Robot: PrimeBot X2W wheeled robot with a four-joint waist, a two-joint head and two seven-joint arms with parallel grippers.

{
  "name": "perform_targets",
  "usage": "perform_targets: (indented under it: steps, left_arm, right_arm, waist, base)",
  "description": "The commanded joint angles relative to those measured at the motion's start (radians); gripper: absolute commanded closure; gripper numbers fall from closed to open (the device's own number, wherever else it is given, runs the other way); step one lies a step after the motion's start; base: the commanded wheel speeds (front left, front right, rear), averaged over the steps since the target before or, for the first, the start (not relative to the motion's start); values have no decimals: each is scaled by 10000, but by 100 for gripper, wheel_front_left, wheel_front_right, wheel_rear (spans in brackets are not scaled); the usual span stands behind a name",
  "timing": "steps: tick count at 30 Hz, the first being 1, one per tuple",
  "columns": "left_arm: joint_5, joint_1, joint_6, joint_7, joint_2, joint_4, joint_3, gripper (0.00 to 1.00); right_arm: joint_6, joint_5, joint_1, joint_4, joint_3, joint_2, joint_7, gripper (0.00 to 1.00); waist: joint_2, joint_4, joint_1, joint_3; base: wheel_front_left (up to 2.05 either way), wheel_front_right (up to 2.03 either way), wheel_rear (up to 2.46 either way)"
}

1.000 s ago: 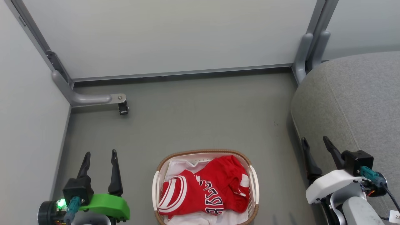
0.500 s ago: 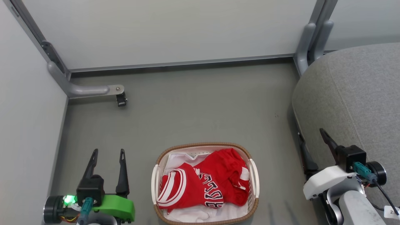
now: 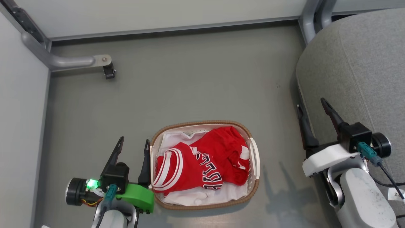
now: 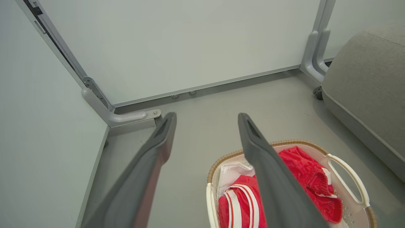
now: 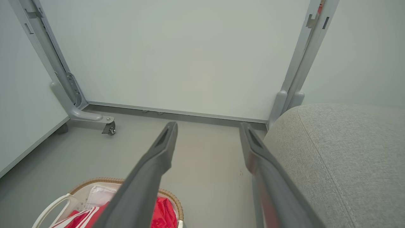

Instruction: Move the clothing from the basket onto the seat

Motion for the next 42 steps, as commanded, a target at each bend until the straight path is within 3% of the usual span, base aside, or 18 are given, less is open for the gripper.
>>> perform_targets:
  steps: [1,10,16,31,42]
  left_arm:
    - [-143,-300,-103,-7,4,194,-75,0]
    - [-736,-1732,-658,-7,-58,1990,-775,0]
    - [-1397,-2752,-717,-7,-51,2808,-1430,0]
    - [-2736,-5441,315,40,-45,6765,-3484,0]
    - [-3602,-6711,827,507,-46,7937,-4897,0]
  right_arm:
    - [-3,3,-234,-105,38,-54,-46,0]
    - [-3,218,-952,-417,421,-129,-46,0]
    - [-5,220,-1380,-572,782,-207,-46,0]
    - [-5,1013,-2122,-515,1502,-124,-47,0]
    - [-5,981,-2140,-446,1483,14,-47,0]
  waist:
    - [0,-260,0,776]
    - [0,-632,0,2224]
    - [0,-859,0,3083]
    - [0,-1637,0,4889]
    - [0,-1991,0,5433]
  base:
    - [0,0,0]
    - [0,0,0]
    - [0,0,0]
    - [0,0,0]
    - [0,0,0]
